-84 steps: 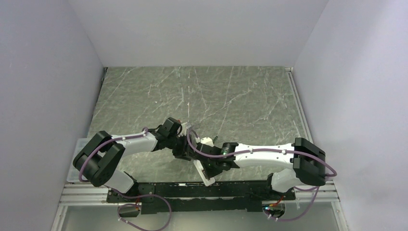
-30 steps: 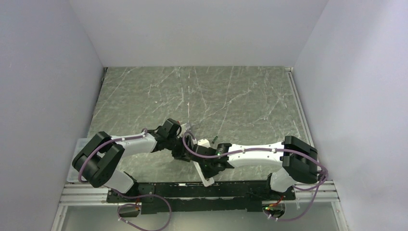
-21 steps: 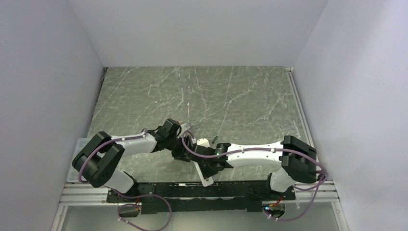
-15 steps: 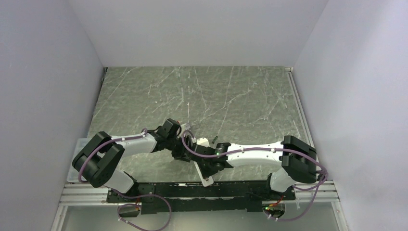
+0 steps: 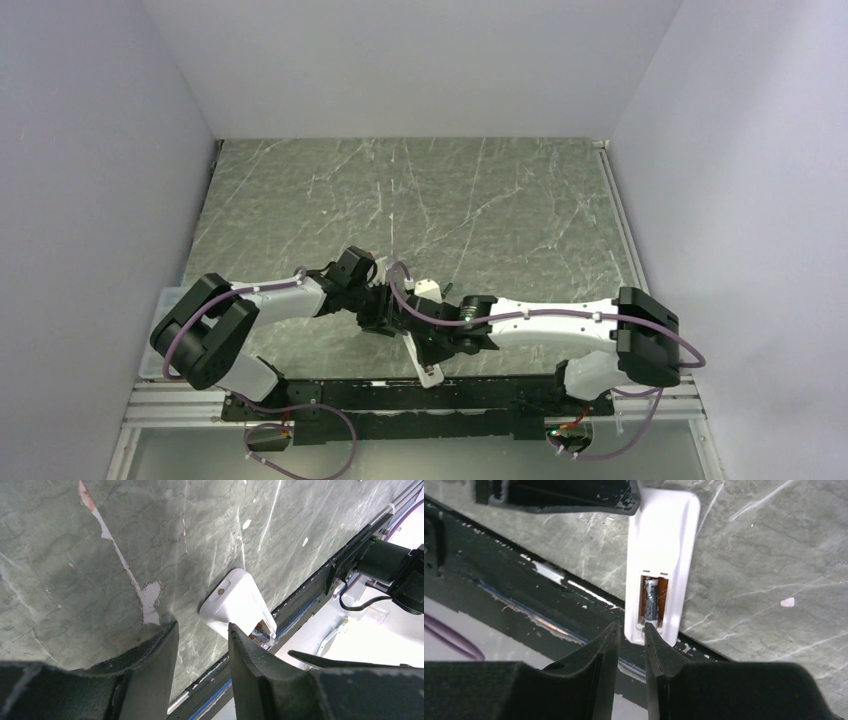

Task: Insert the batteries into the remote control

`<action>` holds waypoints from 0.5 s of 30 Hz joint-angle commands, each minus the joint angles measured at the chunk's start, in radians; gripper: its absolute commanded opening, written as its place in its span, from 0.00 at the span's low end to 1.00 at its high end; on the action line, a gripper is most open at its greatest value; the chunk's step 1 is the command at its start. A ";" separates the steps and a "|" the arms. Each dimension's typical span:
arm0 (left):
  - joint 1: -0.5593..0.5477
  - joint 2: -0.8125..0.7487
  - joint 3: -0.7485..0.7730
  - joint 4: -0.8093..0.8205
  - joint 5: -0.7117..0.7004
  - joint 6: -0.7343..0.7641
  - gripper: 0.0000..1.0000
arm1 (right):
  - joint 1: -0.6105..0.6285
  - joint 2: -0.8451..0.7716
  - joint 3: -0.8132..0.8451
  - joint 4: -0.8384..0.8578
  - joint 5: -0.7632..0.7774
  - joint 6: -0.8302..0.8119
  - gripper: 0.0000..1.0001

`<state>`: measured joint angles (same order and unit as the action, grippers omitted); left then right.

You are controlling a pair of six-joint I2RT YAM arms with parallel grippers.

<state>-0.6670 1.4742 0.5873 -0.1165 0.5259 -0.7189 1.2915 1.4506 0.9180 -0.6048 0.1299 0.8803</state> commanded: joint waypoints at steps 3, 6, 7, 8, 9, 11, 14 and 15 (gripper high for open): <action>0.001 -0.003 0.013 0.020 0.011 0.008 0.47 | 0.030 -0.059 -0.039 -0.019 0.010 0.055 0.26; 0.001 0.000 0.018 0.018 0.013 0.011 0.47 | 0.034 -0.056 -0.055 -0.015 0.002 0.059 0.22; 0.001 0.003 0.019 0.016 0.013 0.011 0.47 | 0.035 -0.054 -0.062 -0.010 -0.004 0.059 0.20; 0.001 0.002 0.021 0.013 0.013 0.012 0.47 | 0.035 -0.051 -0.065 -0.006 -0.007 0.059 0.19; 0.001 0.001 0.022 0.011 0.012 0.012 0.47 | 0.035 -0.050 -0.070 0.001 -0.012 0.059 0.18; 0.001 -0.001 0.022 0.009 0.011 0.013 0.47 | 0.036 -0.044 -0.075 0.009 -0.016 0.057 0.16; 0.001 -0.003 0.022 0.010 0.013 0.010 0.47 | 0.036 -0.033 -0.077 0.014 -0.016 0.055 0.14; 0.001 -0.003 0.022 0.013 0.013 0.010 0.47 | 0.036 -0.030 -0.077 0.017 -0.016 0.053 0.14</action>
<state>-0.6670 1.4742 0.5873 -0.1169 0.5262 -0.7185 1.3231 1.4097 0.8463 -0.6037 0.1207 0.9211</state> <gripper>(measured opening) 0.467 0.148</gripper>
